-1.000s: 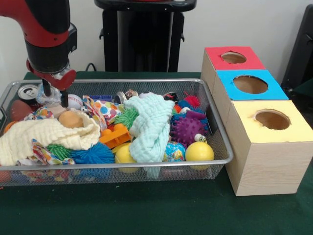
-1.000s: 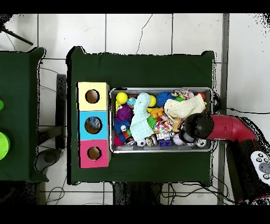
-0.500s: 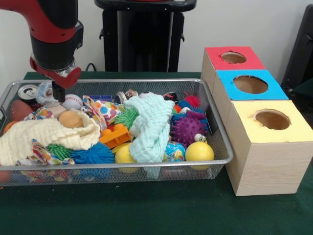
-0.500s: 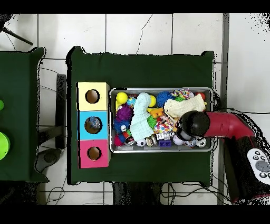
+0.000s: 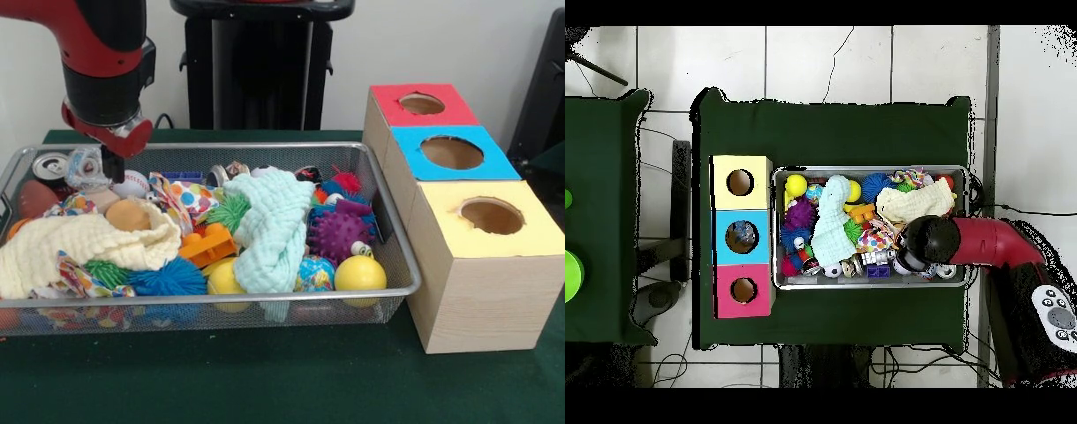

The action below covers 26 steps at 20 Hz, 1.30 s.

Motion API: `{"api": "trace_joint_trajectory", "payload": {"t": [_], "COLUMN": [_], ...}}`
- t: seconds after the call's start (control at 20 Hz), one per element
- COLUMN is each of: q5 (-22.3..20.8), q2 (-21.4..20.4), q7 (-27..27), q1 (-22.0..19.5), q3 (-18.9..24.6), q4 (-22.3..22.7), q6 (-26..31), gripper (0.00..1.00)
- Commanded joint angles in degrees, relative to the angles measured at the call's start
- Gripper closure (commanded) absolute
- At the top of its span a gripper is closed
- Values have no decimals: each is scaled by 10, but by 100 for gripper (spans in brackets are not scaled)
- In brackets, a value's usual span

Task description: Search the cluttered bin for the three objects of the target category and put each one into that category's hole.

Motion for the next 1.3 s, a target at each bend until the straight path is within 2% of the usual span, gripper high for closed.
{"api": "trace_joint_trajectory", "payload": {"t": [0.05, 0.55, 0.85, 0.9, 1.0, 1.15, 1.3], "q5": [-21, -4, 16, 22, 21, 22, 22], "q2": [8, -45, -45, -44, -45, -51, -56], "q7": [-116, -170, -159, -155, -151, -163, -163], "q1": [-7, -3, -4, -4, 7, 2, 7], "q3": [30, 38, 46, 47, 36, 47, 46], "q4": [40, 15, 14, 14, 11, 14, 13], "q6": [-23, 63, 80, 85, 116, 110, 130], "gripper": [100, 100, 100, 0, 0, 0, 0]}}
